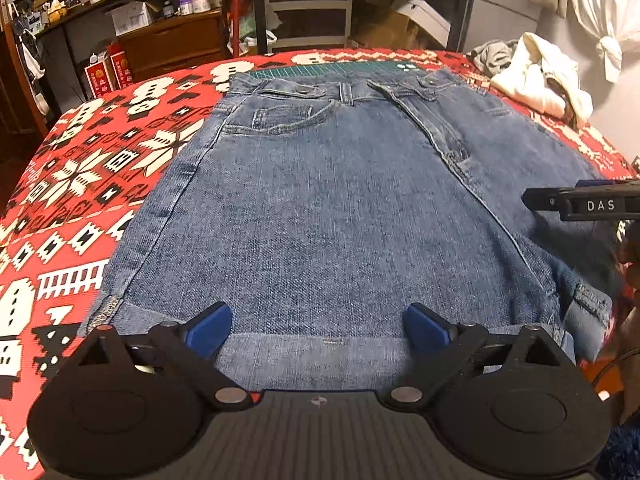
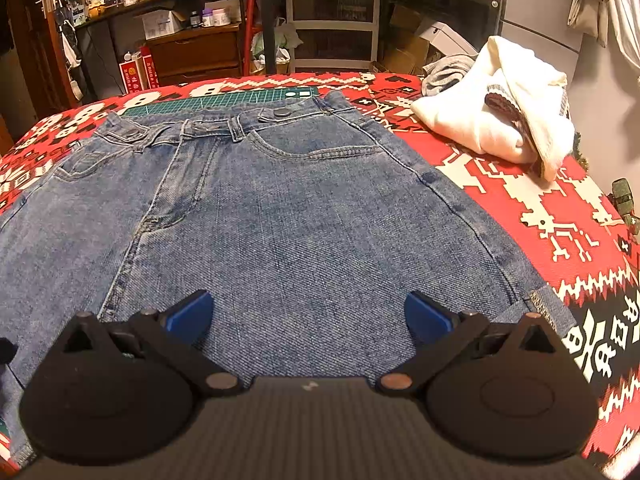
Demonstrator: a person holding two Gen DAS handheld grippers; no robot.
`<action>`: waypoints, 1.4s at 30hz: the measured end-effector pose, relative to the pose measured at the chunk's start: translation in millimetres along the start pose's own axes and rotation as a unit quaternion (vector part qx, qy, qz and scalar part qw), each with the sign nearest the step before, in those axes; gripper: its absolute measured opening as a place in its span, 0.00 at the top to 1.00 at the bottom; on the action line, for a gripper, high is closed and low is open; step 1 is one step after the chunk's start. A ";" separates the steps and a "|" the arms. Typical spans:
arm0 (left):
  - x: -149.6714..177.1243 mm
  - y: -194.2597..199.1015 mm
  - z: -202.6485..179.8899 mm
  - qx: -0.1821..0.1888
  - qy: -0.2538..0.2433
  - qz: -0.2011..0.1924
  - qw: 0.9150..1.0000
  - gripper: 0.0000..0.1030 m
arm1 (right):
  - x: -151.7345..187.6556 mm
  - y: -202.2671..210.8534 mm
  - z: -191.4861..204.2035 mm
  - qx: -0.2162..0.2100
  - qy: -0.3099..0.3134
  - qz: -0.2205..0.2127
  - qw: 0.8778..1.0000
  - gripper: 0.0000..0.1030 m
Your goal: Fold clothes
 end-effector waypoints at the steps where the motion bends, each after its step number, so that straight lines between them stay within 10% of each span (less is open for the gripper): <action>1: -2.1 1.5 -0.2 -0.006 -0.006 -0.002 1.000 0.16 | 0.2 0.2 -0.1 0.000 0.000 0.000 1.000 0.00; 13: -47.4 -8.8 31.1 -0.035 0.048 -0.048 0.997 0.77 | 0.8 0.9 0.0 0.000 -0.001 -0.002 1.000 0.00; 42: 3.0 12.3 16.4 -0.006 0.062 -0.005 0.998 0.73 | 1.1 1.2 0.1 0.001 -0.001 -0.003 1.000 0.00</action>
Point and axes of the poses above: each gripper's, at about its wrist camera, not at the fingertips, and y roughly against the way its jaws point, z to its left, x to its underside, the point moved 8 cm from there along -y, roughly the way its jaws point, and after that the axes turned 15 degrees about -y, right-handed, at the moved point
